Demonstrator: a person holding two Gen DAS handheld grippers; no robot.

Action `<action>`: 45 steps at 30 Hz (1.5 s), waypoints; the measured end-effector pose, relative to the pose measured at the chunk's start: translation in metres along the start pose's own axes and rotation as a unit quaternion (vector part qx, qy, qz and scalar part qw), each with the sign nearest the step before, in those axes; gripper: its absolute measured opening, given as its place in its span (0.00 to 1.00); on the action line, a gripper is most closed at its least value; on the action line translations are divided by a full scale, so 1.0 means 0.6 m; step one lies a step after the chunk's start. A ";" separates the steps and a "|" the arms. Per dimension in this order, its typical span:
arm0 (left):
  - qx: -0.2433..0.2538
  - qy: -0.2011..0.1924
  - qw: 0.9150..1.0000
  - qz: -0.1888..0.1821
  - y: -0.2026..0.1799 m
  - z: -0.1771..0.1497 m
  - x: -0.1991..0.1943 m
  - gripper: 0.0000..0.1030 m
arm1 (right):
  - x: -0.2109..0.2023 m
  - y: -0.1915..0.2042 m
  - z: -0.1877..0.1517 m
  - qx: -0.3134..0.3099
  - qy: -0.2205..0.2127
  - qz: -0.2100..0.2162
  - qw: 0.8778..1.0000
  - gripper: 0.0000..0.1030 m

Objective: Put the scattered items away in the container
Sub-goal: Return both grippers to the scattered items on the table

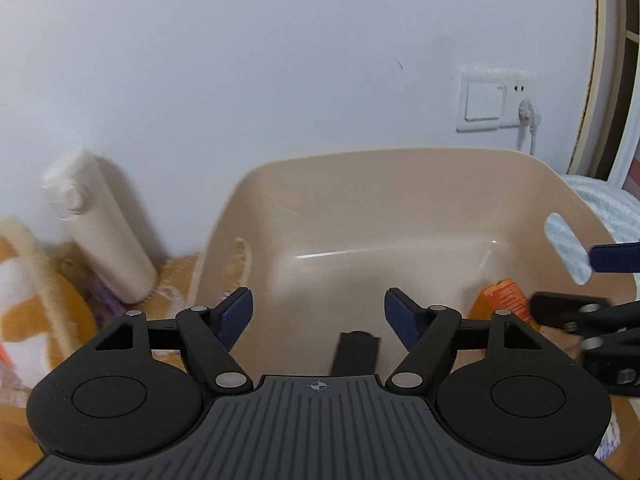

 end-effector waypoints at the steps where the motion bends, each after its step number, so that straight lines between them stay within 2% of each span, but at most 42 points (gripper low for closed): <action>1: -0.006 -0.005 1.000 -0.003 0.005 0.000 -0.013 0.72 | -0.013 0.000 -0.003 0.001 -0.007 0.002 1.000 0.69; 4: -0.019 -0.017 0.999 -0.019 0.015 -0.003 -0.058 0.75 | -0.052 -0.003 -0.014 0.001 -0.030 0.003 1.000 0.73; 10: -0.014 -0.056 0.998 -0.033 0.038 -0.035 -0.163 0.79 | -0.127 -0.009 -0.051 -0.003 -0.070 0.000 0.998 0.77; 12: -0.016 -0.063 0.997 -0.036 0.045 -0.056 -0.196 0.80 | -0.149 -0.008 -0.070 0.002 -0.078 0.006 0.997 0.84; 21: -0.043 -0.080 0.996 0.002 0.062 -0.177 -0.298 0.83 | -0.235 0.004 -0.164 -0.006 -0.098 0.015 0.995 0.89; 25: -0.046 -0.072 0.996 0.017 0.057 -0.233 -0.318 0.83 | -0.264 0.021 -0.209 -0.009 -0.097 0.019 0.995 0.94; 33: -0.069 -0.055 0.996 0.015 0.047 -0.310 -0.338 0.83 | -0.269 0.057 -0.282 -0.010 -0.067 0.035 0.997 0.95; 45: -0.064 -0.063 0.995 0.032 0.051 -0.322 -0.327 0.84 | -0.229 0.065 -0.331 -0.016 -0.029 0.030 0.999 0.95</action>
Point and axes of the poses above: each gripper's, at about its wrist camera, not at the fingertips, and x roughly the way its jaws point, y to its left, z to its top, the point moved 8 cm from there along x, roughly the way its jaws point, and after that the axes turned 4 degrees about -x, right-handed, at the moved point
